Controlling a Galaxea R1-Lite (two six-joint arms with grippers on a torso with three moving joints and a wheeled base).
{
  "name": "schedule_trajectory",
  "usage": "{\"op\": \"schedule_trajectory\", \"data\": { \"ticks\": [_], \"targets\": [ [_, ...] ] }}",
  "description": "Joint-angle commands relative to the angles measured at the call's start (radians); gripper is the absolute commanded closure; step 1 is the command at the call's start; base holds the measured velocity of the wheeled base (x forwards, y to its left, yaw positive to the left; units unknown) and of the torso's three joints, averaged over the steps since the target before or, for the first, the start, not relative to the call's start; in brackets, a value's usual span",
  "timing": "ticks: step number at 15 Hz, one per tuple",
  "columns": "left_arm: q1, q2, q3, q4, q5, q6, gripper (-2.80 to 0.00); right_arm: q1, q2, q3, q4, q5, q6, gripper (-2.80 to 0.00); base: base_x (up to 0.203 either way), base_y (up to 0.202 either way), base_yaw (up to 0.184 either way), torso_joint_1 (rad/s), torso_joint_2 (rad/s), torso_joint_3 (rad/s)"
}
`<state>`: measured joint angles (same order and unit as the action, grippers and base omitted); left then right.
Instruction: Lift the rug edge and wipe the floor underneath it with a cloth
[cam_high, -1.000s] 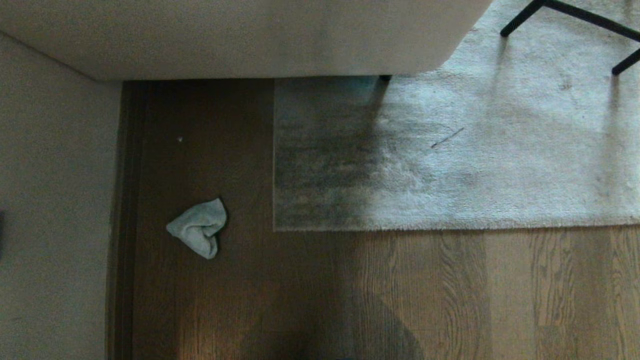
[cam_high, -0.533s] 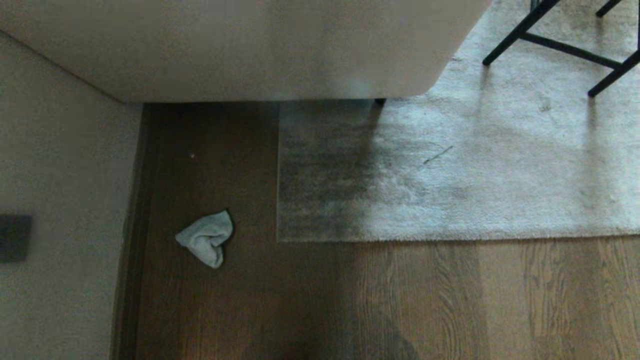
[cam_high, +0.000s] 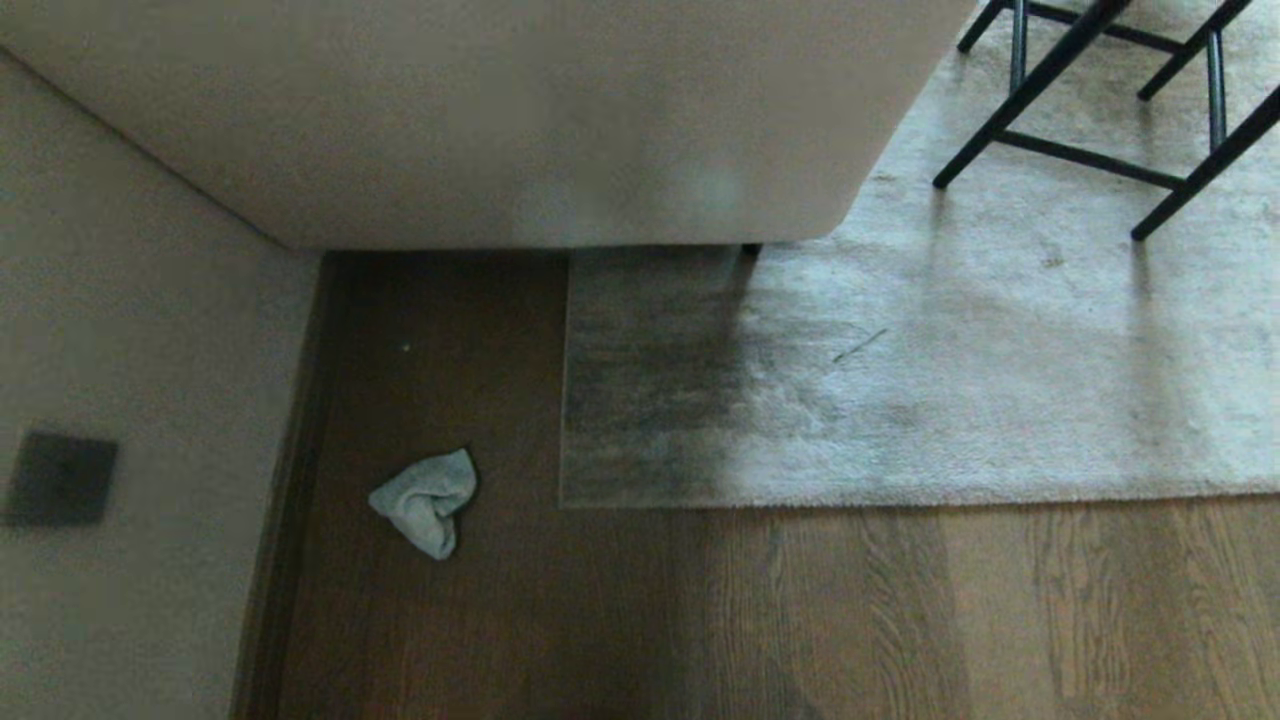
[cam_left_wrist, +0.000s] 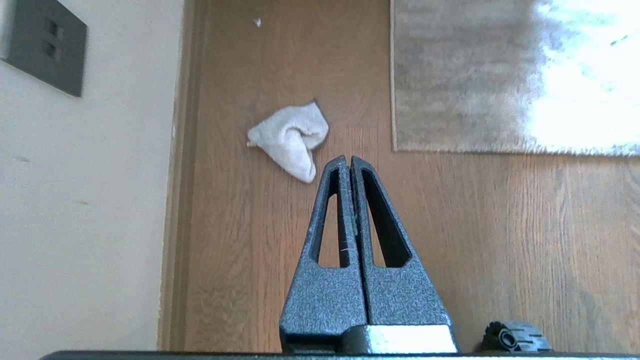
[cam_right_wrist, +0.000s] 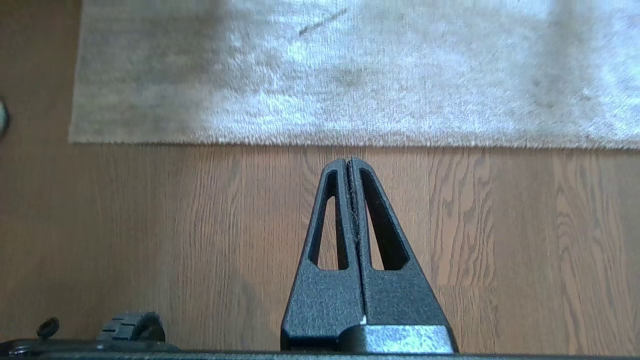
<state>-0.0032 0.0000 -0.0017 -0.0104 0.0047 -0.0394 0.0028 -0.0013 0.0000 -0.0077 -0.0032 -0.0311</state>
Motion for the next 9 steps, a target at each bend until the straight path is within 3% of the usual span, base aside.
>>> {"op": "schedule_trajectory", "data": {
  "ticks": [1,9],
  "targets": [
    [0.0,0.0,0.0,0.0,0.0,-0.001,0.0,0.0,0.001,0.0,0.0,0.0,-0.001,0.0,0.0,0.0,0.0,0.003,0.0,0.199],
    [0.0,0.0,0.0,0.001,0.0,0.003,0.0,0.0,0.001,0.0,-0.001,0.0,0.0,0.0,0.0,0.0,0.0,0.003,0.0,0.204]
  ]
}}
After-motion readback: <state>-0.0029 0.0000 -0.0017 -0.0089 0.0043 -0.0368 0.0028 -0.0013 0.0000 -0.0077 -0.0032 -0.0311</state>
